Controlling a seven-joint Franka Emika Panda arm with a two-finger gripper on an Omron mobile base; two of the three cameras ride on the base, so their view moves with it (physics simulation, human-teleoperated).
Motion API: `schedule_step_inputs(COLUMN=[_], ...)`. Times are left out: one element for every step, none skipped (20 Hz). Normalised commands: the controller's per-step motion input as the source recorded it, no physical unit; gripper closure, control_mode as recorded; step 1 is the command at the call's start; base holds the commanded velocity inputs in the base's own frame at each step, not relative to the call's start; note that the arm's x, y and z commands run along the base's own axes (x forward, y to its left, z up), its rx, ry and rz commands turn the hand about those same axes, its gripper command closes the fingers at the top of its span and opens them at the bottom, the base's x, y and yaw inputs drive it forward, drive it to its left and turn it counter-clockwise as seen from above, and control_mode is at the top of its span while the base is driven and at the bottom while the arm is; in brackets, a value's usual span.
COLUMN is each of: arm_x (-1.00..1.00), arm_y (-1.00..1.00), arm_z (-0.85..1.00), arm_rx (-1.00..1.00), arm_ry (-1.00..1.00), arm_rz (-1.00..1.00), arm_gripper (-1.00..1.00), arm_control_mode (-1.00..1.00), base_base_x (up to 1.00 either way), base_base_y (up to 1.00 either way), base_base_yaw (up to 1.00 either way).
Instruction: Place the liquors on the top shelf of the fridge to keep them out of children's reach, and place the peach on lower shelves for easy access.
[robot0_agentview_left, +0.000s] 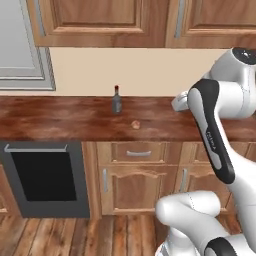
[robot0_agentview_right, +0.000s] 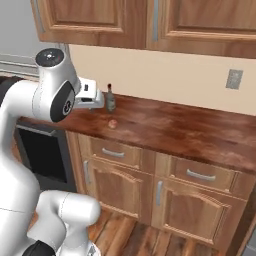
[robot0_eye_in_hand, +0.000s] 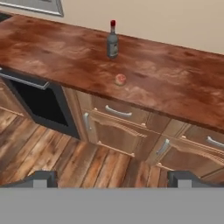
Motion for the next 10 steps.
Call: schedule_step_inputs(arm_x=[0.00, 0.00, 0.00, 0.00, 0.00, 0.00, 0.00, 0.00, 0.00, 0.00], arm_y=[0.00, 0.00, 0.00, 0.00, 0.00, 0.00, 0.00, 0.00, 0.00, 0.00], arm_z=[0.00, 0.00, 0.00, 0.00, 0.00, 0.00, 0.00, 0.00, 0.00, 0.00], arm_rx=[0.00, 0.00, 0.00, 0.00, 0.00, 0.00, 0.00, 0.00, 0.00, 0.00], arm_ry=[0.00, 0.00, 0.00, 0.00, 0.00, 0.00, 0.00, 0.00, 0.00, 0.00], arm_rz=[0.00, 0.00, 0.00, 0.00, 0.00, 0.00, 0.00, 0.00, 0.00, 0.00], arm_gripper=[-1.00, -1.00, -1.00, -1.00, -1.00, -1.00, -1.00, -1.00, -1.00, -1.00], arm_control_mode=[1.00, 1.00, 1.00, 1.00, 1.00, 1.00, 1.00, 1.00, 1.00, 1.00], base_base_x=[0.60, 0.60, 0.62, 0.63, 0.64, 0.65, 0.66, 0.66, 0.66, 0.66], base_base_y=[0.89, 0.85, 0.80, 0.73, 0.66, 0.62, 0.59, 0.56, 0.56, 0.51], base_base_yaw=[-0.38, -0.37, -0.36, -0.35, -0.33, -0.33, -0.32, -0.32, -0.31, -0.31])
